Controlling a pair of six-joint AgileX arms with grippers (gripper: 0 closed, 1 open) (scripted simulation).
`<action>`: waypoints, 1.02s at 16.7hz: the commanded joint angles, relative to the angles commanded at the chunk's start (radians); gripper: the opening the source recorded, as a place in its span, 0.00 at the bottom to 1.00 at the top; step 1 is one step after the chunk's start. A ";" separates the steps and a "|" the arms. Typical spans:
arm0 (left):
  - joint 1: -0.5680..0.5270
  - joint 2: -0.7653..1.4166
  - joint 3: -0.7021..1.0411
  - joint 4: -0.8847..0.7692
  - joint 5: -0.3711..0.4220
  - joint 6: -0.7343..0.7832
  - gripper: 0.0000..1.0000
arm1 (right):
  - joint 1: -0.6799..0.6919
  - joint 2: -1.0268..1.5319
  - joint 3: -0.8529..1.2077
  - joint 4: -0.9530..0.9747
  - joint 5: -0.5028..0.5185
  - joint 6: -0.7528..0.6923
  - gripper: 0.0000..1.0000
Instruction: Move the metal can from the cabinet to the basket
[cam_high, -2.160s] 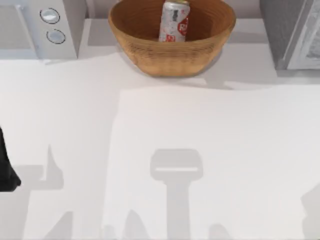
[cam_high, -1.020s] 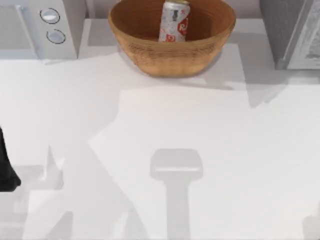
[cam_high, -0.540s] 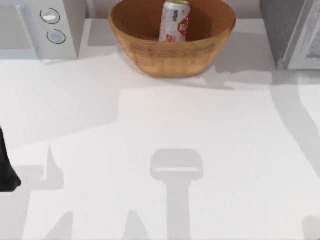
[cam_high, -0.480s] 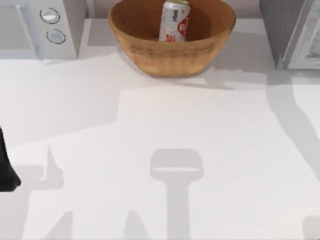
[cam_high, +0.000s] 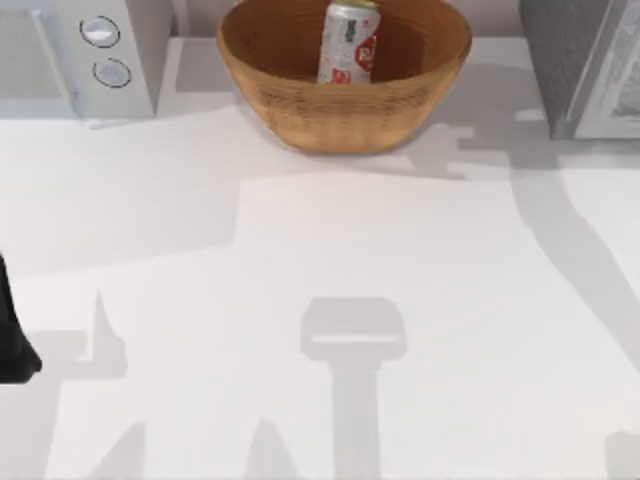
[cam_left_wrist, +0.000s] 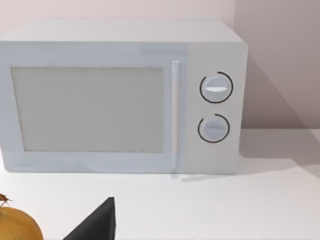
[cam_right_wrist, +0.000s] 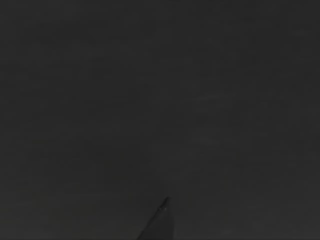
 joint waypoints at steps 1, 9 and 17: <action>0.000 0.000 0.000 0.000 0.000 0.000 1.00 | -0.004 0.003 0.004 0.002 -0.002 0.000 1.00; 0.000 0.000 0.000 0.000 0.000 0.000 1.00 | -0.083 0.151 0.106 0.045 -0.081 0.002 1.00; 0.000 0.000 0.000 0.000 0.000 0.000 1.00 | -0.092 0.059 0.011 0.064 -0.095 -0.001 1.00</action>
